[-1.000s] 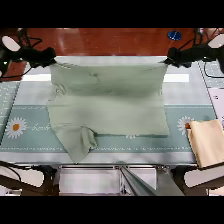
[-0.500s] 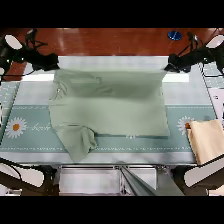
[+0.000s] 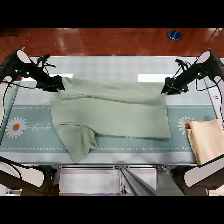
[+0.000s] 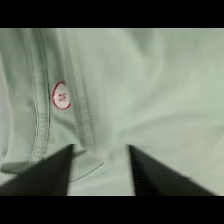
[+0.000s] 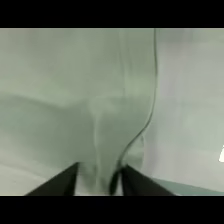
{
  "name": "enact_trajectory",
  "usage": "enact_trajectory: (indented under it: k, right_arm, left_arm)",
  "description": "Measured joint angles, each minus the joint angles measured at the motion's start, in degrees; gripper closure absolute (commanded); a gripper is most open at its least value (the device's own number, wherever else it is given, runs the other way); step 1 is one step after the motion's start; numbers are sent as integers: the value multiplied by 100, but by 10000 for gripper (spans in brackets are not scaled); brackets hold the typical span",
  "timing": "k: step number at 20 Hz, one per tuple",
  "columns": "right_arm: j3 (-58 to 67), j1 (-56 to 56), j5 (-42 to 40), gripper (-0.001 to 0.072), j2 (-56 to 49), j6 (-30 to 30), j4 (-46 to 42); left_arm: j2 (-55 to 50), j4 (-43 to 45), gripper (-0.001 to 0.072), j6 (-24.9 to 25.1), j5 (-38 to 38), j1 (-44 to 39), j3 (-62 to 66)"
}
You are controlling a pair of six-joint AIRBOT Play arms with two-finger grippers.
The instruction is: Fold the shirts.
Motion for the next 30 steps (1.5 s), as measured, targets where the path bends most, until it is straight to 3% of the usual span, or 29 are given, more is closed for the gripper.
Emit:
enact_trajectory:
  k: [6,9,13,17,23,30]
  right_arm:
    - [-291,-269,444,301,951,330,-863]
    - [-1095,-739,-35,301,2074,553,-1099]
    - [-3156,-1071,-1272,301,3799,260,-144]
    - [-4903,-1163,-1943,302,5027,-81,693]
    - [-5821,-1196,-2446,302,5643,-291,1663]
    - [-5882,-1794,-2555,302,5733,-323,2312]
  left_arm:
    - [546,-133,200,-136,-713,420,-214]
    - [1373,-514,201,-48,-769,1049,-1209]
    - [2413,-1292,200,396,-730,2153,-3217]
    - [3248,-1676,200,658,-474,2865,-4725]
    - [3604,-1764,200,710,223,2802,-5849]
    - [3654,-2039,223,686,883,1878,-6264]
